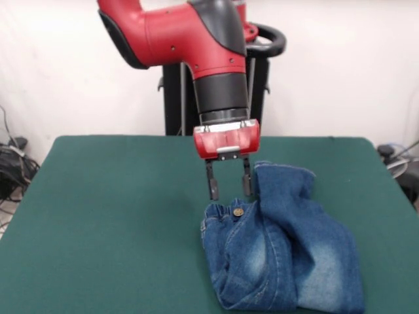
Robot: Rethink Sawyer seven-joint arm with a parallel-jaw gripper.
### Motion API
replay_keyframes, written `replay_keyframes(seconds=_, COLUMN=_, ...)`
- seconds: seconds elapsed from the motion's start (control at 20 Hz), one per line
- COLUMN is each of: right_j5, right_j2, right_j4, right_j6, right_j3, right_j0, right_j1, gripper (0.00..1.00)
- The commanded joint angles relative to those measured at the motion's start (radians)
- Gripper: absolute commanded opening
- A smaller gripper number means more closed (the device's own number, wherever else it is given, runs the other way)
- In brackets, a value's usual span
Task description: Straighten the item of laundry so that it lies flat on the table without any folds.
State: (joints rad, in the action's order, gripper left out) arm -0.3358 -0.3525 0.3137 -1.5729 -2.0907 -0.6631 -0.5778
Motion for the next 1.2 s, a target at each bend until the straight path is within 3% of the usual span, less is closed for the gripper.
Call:
replay_keyframes(seconds=0.05, right_j5=0.017, right_j2=-0.057, right_j4=0.088, right_j6=-0.124, right_j3=0.124, right_j0=-0.028, right_j1=0.095, gripper=1.0)
replay_keyframes(seconds=1.2, right_j5=0.096, right_j2=-0.1, right_j4=0.15, right_j6=-0.118, right_j3=0.191, right_j0=-0.065, right_j1=0.219, gripper=1.0)
